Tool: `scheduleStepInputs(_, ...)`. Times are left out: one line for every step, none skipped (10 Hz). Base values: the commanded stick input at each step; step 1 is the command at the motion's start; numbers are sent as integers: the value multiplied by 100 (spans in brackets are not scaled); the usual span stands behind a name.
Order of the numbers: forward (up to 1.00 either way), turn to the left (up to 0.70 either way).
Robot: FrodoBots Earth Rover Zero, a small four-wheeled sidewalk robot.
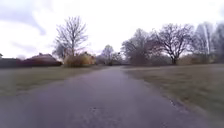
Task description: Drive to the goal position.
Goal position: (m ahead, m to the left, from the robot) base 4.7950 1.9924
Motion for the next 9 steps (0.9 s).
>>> scheduleStepInputs(100,0)
scheduleStepInputs(100,0)
scheduleStepInputs(100,0)
scheduleStepInputs(100,0)
scheduleStepInputs(100,0)
scheduleStepInputs(100,0)
scheduleStepInputs(100,0)
scheduleStepInputs(100,0)
scheduleStepInputs(100,0)
